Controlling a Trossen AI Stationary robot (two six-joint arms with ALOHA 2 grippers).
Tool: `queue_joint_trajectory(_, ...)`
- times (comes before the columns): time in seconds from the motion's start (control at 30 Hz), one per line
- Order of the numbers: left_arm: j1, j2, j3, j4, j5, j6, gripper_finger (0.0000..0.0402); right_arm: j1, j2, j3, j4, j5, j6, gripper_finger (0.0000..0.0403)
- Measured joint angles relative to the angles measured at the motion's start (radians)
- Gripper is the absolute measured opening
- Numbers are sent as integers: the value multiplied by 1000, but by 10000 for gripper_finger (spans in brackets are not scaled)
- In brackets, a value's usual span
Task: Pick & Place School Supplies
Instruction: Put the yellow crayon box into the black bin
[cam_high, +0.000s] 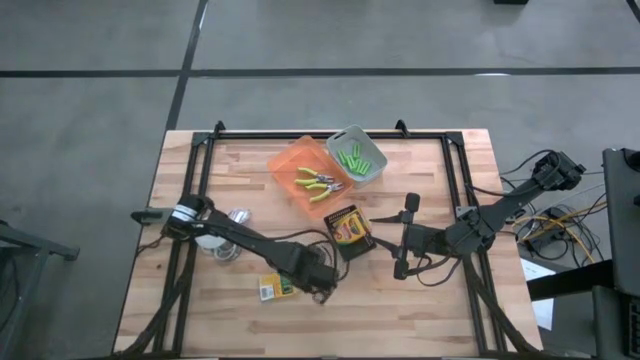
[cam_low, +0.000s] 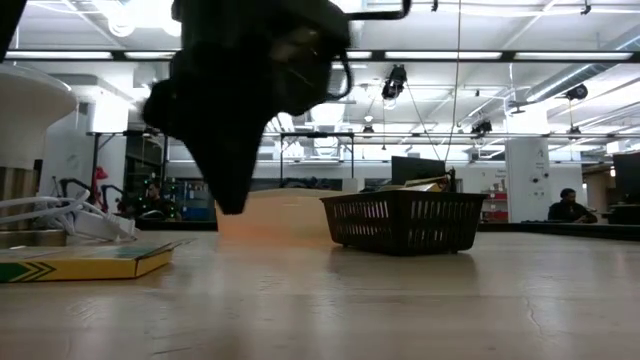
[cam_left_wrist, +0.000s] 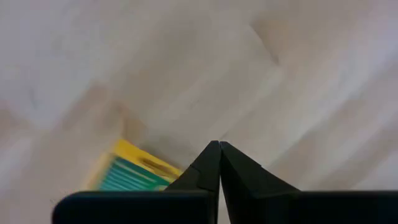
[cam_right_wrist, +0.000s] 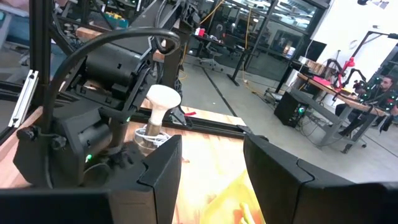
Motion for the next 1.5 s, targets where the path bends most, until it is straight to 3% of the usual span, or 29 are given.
queue_joint_trajectory(0.1,-16,-1,-4,-49,7,321,14,0,0,0,0,0,0,169)
queue_joint_trajectory(0.17,-26,-1,-6,-55,-3,376,14,0,0,0,0,0,0,169)
queue_joint_trajectory(0.63,-22,-1,-13,4,9,352,14,0,0,0,0,0,0,169)
queue_joint_trajectory(0.9,-17,-1,-24,-4,13,692,14,0,0,0,0,0,0,169)
queue_joint_trajectory(1.37,-11,-8,-185,58,-48,669,14,0,0,0,0,0,0,169)
queue_joint_trajectory(1.5,-1,-9,-194,52,-62,736,14,0,0,0,0,0,0,169)
